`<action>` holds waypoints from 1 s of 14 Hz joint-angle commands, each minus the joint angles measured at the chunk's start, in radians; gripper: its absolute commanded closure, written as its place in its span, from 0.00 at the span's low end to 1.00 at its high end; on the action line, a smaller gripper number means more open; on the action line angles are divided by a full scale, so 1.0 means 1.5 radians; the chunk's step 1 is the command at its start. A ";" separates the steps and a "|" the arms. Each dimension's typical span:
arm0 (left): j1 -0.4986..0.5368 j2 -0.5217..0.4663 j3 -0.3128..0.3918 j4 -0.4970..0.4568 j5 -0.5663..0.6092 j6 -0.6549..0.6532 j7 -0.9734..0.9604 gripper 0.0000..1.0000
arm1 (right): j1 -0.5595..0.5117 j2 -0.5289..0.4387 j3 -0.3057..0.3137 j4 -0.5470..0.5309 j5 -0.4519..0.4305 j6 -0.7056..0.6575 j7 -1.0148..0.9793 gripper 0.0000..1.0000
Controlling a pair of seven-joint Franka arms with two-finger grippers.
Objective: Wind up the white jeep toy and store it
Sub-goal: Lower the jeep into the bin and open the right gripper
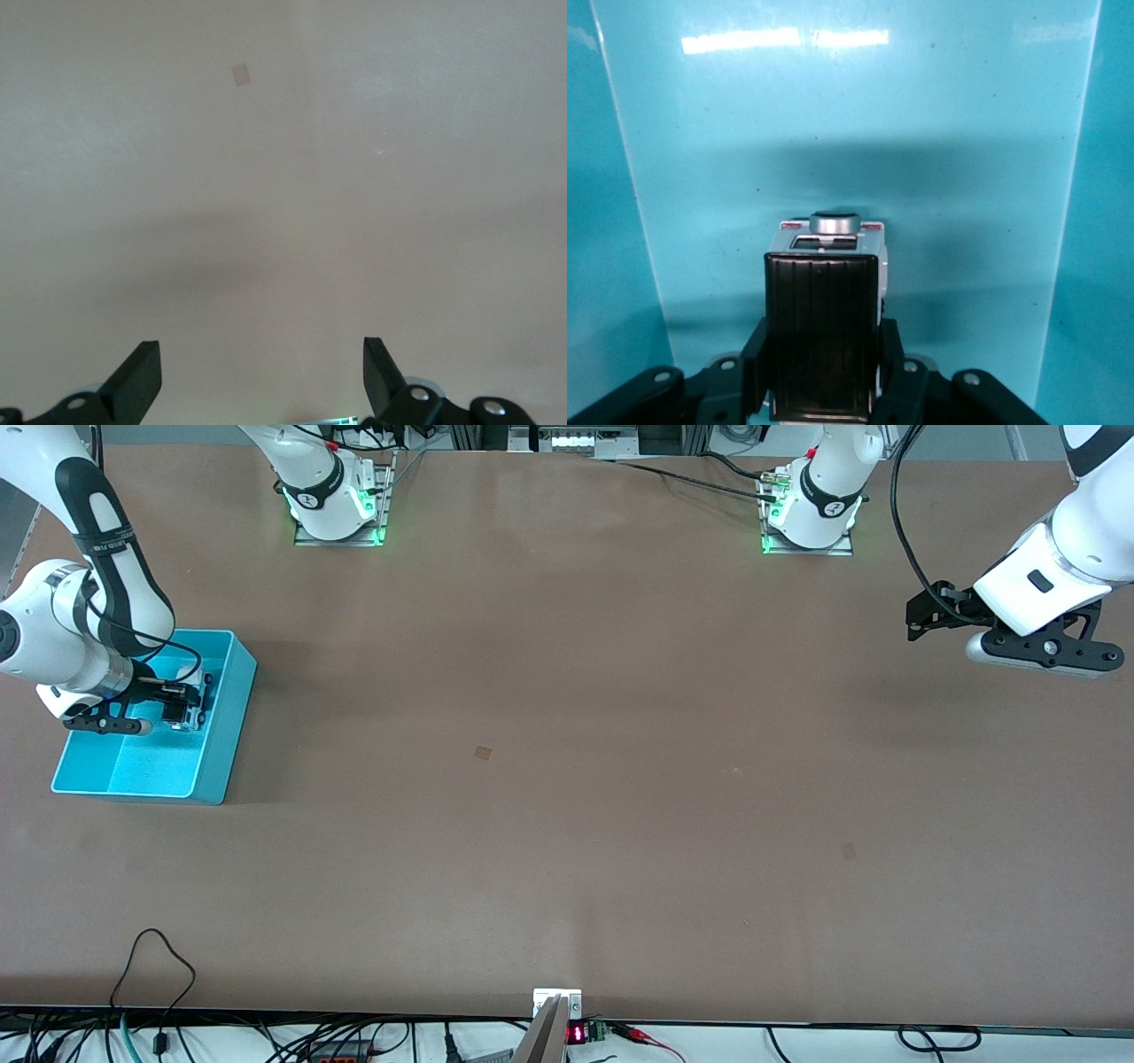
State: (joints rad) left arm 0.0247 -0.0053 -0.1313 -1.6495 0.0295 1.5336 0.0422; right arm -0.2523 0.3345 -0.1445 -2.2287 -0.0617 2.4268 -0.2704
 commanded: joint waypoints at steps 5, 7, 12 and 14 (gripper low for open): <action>0.004 0.003 -0.002 0.013 0.012 -0.009 -0.001 0.00 | -0.013 -0.025 0.010 -0.005 -0.008 -0.009 0.001 0.00; 0.004 0.003 -0.002 0.014 0.012 -0.006 -0.001 0.00 | -0.006 -0.055 0.014 0.005 -0.008 -0.030 -0.005 0.00; 0.004 0.002 0.001 0.013 0.012 -0.011 0.001 0.00 | 0.027 -0.116 0.022 0.125 0.000 -0.201 -0.090 0.00; 0.004 0.003 -0.001 0.014 0.012 -0.008 0.001 0.00 | 0.026 -0.109 0.021 0.194 0.058 -0.276 -0.077 0.00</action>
State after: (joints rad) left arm 0.0267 -0.0053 -0.1293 -1.6495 0.0296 1.5332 0.0422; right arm -0.2171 0.1574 -0.1104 -2.0321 -0.0394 2.1072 -0.3695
